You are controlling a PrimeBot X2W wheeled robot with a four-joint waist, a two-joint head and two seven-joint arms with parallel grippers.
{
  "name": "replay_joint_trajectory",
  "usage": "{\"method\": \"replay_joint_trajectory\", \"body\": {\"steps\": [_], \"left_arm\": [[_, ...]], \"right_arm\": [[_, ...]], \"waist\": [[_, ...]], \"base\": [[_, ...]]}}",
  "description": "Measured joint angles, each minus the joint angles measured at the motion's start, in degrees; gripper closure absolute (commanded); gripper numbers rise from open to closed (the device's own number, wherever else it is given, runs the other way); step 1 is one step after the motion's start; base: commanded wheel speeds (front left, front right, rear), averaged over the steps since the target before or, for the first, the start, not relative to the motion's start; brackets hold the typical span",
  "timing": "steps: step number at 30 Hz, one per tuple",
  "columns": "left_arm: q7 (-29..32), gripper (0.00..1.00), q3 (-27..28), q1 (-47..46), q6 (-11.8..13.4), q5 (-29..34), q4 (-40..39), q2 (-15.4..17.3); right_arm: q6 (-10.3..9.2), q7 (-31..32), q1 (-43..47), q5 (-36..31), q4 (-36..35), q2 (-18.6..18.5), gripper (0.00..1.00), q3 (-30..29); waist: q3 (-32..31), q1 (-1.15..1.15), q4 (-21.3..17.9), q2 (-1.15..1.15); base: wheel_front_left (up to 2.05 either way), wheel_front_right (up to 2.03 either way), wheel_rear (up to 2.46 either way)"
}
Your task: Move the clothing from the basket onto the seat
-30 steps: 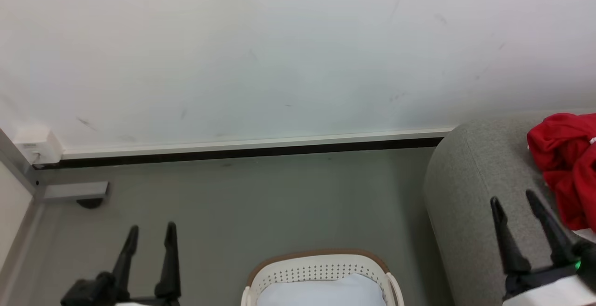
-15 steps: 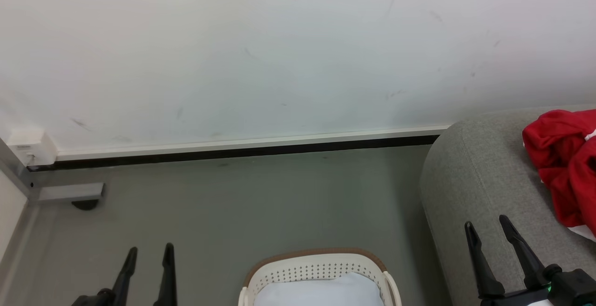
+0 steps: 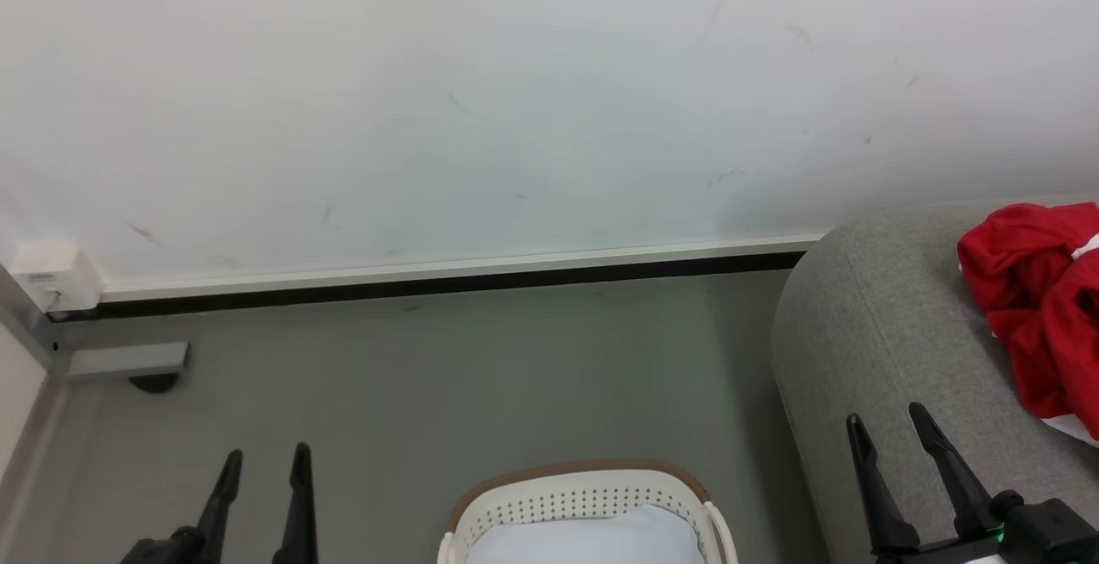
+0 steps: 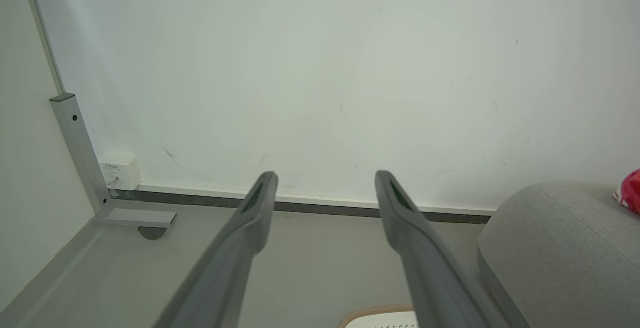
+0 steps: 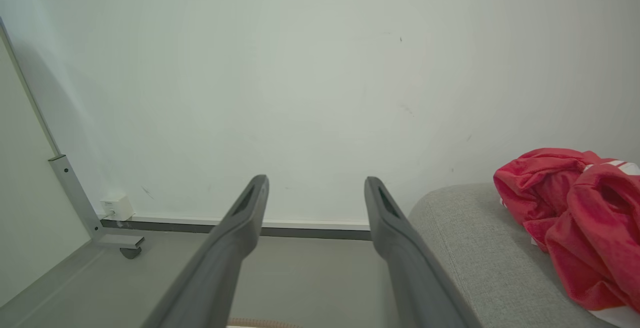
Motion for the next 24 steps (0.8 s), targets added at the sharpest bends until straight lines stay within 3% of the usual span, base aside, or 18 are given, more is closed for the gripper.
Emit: {"method": "replay_joint_trajectory", "body": {"steps": [17,18,24], "left_arm": [[0.0,0.00,0.2,0.0,-0.2,0.3,0.7,0.0],[0.0,1.00,0.2,0.0,-0.2,0.2,0.9,-0.1],[0.6,1.00,0.1,1.1,-0.2,-0.3,3.8,-0.7]], "right_arm": [[0.00,0.0,-0.3,0.5,0.6,0.0,0.00,1.0],[0.00,0.0,-0.3,0.6,0.6,0.0,1.00,1.0],[0.00,0.4,1.3,1.4,3.0,0.6,1.00,1.3]], "waist": [[-0.3,0.00,-1.0,0.00],[-0.3,0.00,-1.1,0.00],[-0.3,0.00,-1.1,0.00]], "base": [[0.00,0.00,0.00],[0.00,0.00,0.00],[0.00,0.00,0.00]]}}
